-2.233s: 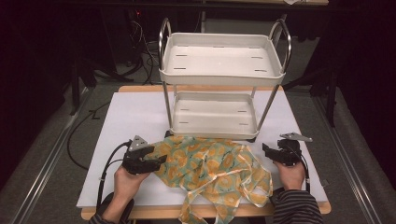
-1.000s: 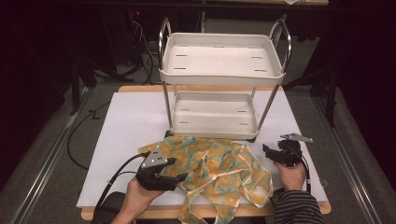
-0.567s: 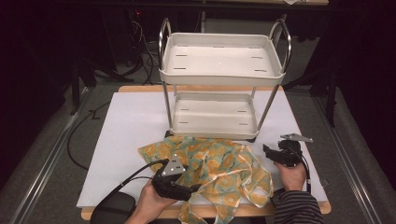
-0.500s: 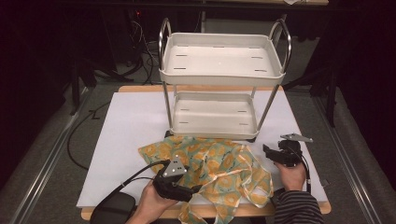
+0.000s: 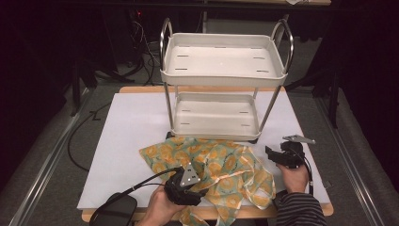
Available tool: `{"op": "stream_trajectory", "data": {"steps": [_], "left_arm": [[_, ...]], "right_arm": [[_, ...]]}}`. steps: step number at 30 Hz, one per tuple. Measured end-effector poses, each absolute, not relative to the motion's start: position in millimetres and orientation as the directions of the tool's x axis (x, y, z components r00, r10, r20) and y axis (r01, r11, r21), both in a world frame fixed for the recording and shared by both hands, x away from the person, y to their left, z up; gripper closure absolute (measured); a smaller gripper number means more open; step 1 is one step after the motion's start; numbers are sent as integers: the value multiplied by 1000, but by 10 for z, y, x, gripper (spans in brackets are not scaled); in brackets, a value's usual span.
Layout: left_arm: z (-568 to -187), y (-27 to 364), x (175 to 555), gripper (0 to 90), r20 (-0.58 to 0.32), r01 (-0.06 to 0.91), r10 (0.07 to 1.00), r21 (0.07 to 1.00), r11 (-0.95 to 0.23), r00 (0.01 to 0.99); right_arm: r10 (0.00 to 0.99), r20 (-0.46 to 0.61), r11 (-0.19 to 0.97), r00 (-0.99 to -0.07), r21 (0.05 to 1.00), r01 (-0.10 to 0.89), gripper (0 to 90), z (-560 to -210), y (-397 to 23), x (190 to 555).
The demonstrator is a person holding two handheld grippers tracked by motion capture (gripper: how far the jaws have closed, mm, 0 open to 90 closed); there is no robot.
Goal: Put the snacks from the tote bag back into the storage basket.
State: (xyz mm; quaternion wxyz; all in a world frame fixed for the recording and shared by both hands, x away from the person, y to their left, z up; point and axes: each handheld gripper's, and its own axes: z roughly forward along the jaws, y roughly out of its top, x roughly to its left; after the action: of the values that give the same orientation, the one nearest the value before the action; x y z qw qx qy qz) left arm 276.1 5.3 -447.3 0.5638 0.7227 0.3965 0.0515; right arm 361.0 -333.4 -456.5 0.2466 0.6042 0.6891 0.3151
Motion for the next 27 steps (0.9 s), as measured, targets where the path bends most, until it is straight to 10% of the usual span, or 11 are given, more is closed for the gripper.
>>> {"op": "stream_trajectory", "data": {"steps": [12, 27], "left_arm": [[-4499, 69, 2774, 852, -373, 533, 597, 839, -109, 710], [-4285, 165, 2795, 893, -420, 525, 541, 850, -46, 729]], "right_arm": [[988, 32, 80, -151, 726, 682, 333, -4573, -3334, 3609], [987, 35, 83, -156, 725, 684, 337, -4565, -3343, 3599]]}}
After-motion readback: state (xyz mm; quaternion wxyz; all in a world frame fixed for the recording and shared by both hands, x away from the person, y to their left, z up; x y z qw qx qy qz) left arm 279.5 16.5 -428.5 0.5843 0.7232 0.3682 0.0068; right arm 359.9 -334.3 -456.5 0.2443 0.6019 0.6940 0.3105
